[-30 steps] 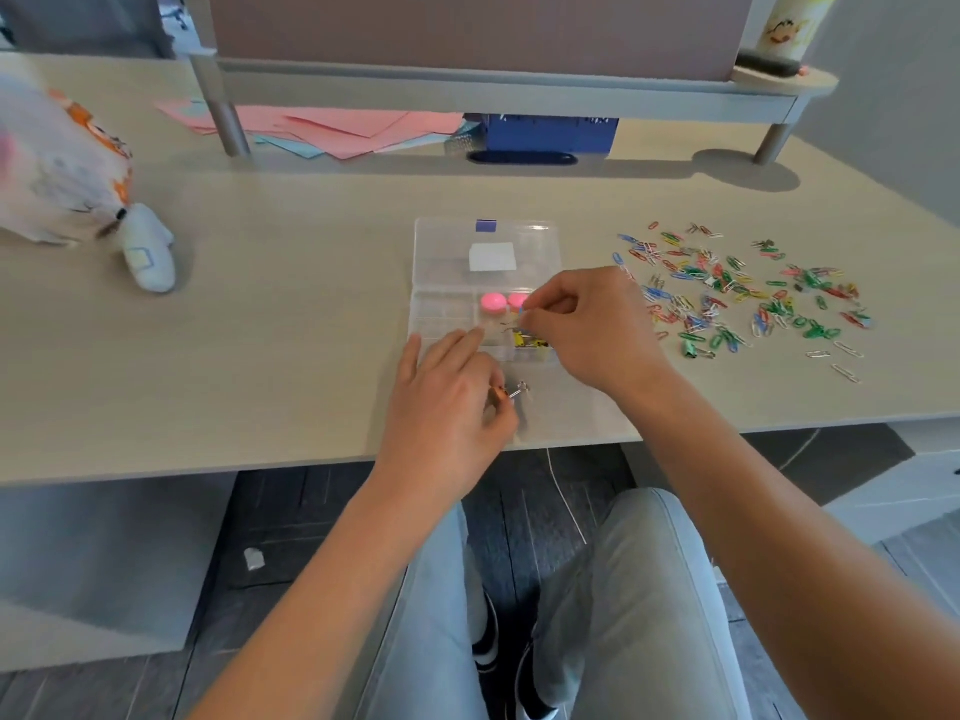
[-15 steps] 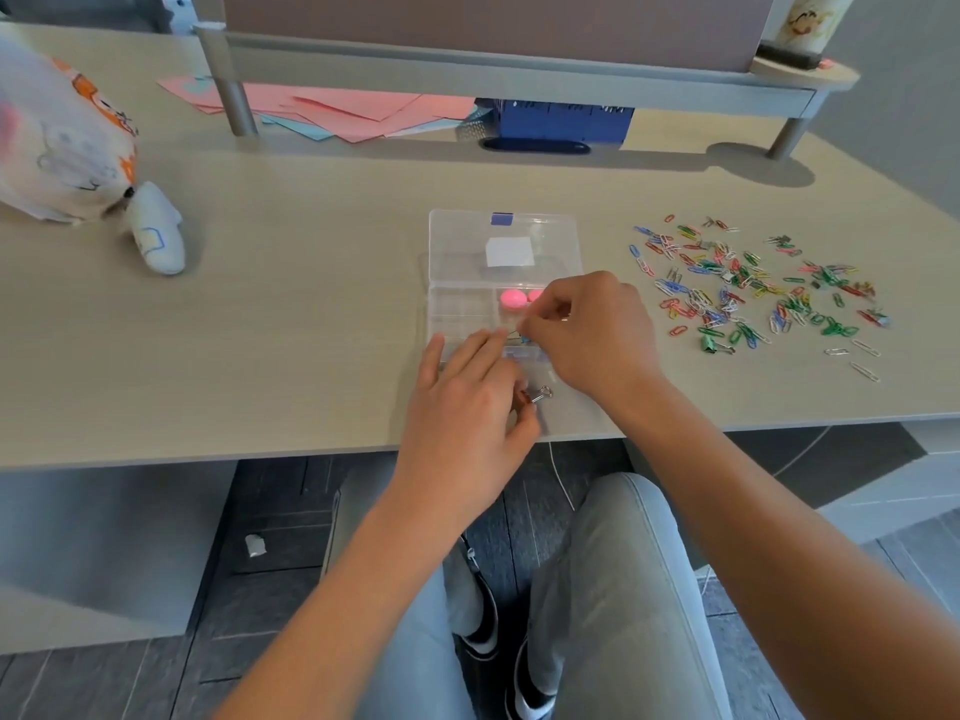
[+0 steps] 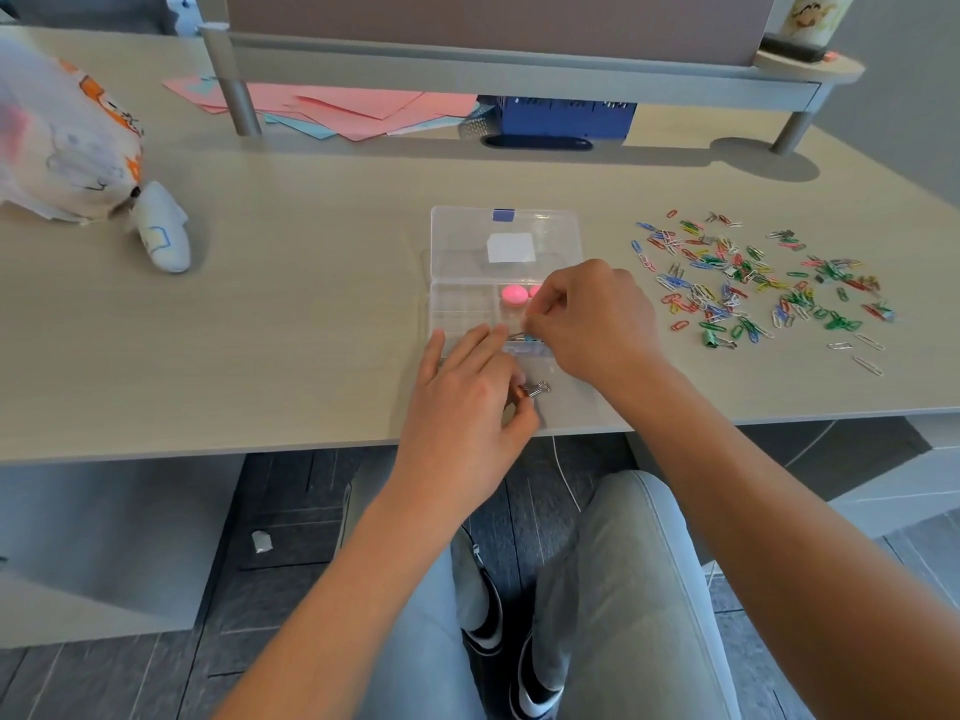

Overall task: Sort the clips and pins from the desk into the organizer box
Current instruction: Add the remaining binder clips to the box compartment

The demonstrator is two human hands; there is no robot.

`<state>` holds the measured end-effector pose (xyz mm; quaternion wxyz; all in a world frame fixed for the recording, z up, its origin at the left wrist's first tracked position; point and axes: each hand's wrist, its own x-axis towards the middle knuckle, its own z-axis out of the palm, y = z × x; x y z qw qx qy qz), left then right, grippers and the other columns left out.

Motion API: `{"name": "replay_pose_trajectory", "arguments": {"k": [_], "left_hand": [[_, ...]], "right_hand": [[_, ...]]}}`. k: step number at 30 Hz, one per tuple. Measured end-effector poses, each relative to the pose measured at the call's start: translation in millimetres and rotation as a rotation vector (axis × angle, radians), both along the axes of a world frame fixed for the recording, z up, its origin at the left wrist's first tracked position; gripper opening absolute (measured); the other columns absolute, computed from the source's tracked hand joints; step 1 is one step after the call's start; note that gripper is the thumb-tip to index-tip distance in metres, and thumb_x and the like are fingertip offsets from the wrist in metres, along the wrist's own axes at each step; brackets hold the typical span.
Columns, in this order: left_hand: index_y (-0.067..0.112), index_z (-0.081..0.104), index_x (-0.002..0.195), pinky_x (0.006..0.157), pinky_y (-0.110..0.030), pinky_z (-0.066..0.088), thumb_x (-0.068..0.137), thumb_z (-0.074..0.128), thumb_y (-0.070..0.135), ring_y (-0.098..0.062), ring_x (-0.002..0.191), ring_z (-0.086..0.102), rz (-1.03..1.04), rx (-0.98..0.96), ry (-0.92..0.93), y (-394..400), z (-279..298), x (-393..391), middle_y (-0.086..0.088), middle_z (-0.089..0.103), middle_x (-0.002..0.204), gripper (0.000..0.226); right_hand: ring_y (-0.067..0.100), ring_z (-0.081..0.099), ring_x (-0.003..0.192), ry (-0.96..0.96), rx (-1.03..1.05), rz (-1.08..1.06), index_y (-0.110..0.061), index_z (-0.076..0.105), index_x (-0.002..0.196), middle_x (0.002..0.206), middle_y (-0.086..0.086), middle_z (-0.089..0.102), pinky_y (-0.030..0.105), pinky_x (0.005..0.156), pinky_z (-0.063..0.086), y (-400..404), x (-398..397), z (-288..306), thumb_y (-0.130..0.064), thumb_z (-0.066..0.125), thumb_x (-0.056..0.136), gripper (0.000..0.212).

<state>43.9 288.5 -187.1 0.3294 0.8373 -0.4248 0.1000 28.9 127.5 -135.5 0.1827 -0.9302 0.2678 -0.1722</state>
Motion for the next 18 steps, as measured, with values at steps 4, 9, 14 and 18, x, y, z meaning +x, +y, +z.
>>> {"name": "replay_pose_trajectory", "arguments": {"k": [4,9,14,18], "left_hand": [[0.017,0.066,0.091,0.122,-0.048,0.016,0.087,0.064,0.024,-0.02,0.141,0.041,0.002,-0.001,0.002,0,0,0,-0.005,0.056,0.143,0.009],[0.016,0.066,0.092,0.122,-0.048,0.016,0.088,0.063,0.024,-0.02,0.141,0.041,-0.001,0.011,0.009,0,1,0,-0.005,0.055,0.144,0.009],[0.017,0.065,0.093,0.122,-0.049,0.017,0.089,0.063,0.02,-0.021,0.142,0.039,-0.002,-0.011,0.027,-1,3,-1,-0.004,0.054,0.145,0.006],[0.016,0.066,0.094,0.122,-0.048,0.016,0.091,0.064,0.018,-0.021,0.145,0.034,0.01,-0.032,0.003,-5,1,-3,-0.002,0.054,0.143,0.005]], "right_hand": [[0.023,0.065,0.077,0.035,-0.089,0.019,-0.027,0.074,0.084,0.081,-0.004,0.07,0.032,0.066,0.054,3,1,2,-0.019,0.065,0.082,0.012],[0.025,0.065,0.079,0.069,-0.19,0.035,-0.024,0.073,0.088,0.084,0.0,0.07,0.033,0.07,0.052,5,3,5,-0.015,0.062,0.082,0.015],[0.019,0.063,0.079,-0.134,-0.045,0.092,-0.025,0.072,0.083,0.082,-0.007,0.068,0.035,0.068,0.054,-1,-10,3,-0.022,0.063,0.086,0.011],[0.014,0.059,0.076,-0.294,0.035,0.031,-0.023,0.073,0.087,0.082,-0.008,0.067,0.032,0.065,0.049,-22,-36,-2,-0.022,0.064,0.09,0.009]]}}
